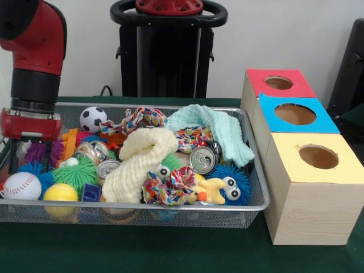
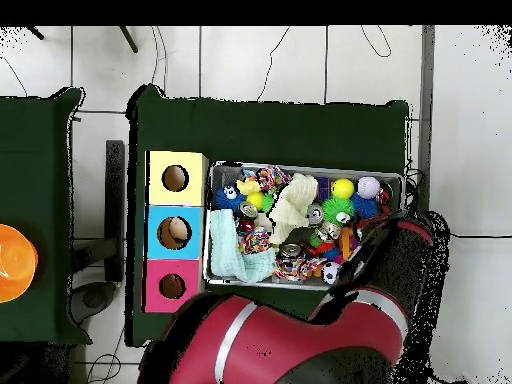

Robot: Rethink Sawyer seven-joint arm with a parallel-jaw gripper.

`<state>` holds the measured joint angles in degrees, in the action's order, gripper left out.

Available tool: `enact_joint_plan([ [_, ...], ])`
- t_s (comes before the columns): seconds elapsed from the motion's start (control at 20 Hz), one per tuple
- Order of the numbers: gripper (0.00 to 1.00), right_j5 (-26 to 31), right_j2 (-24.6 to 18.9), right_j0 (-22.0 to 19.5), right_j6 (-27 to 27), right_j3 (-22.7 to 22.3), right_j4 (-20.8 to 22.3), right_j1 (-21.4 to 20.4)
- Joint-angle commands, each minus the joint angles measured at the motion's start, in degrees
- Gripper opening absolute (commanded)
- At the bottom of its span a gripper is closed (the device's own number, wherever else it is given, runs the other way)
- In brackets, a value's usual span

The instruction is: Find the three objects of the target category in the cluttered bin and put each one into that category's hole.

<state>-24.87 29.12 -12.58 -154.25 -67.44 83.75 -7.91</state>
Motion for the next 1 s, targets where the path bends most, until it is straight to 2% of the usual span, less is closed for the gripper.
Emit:
enact_joint_plan([
  [0.05,1.00,3.32,-0.54,2.69,-27.63,4.32,6.16,6.94],
  [0.2,1.00,2.73,-1.05,2.23,-25.33,4.31,4.49,6.43],
  [0.35,1.00,3.02,-2.51,0.76,-19.80,3.84,1.15,4.94],
  [0.45,1.00,3.18,-4.29,-0.94,-14.45,3.56,-1.84,3.66],
  [0.5,1.00,2.60,-5.88,-2.59,-9.00,3.20,-4.95,2.48],
  [0.6,1.00,0.85,-7.19,-4.02,-4.01,3.11,-7.75,1.72],
  [0.75,1.00,-0.86,-7.43,-4.66,-1.05,3.18,-9.98,1.48],
  [1.0,1.00,-5.18,-8.09,-6.51,6.89,2.62,-15.92,1.08],
])
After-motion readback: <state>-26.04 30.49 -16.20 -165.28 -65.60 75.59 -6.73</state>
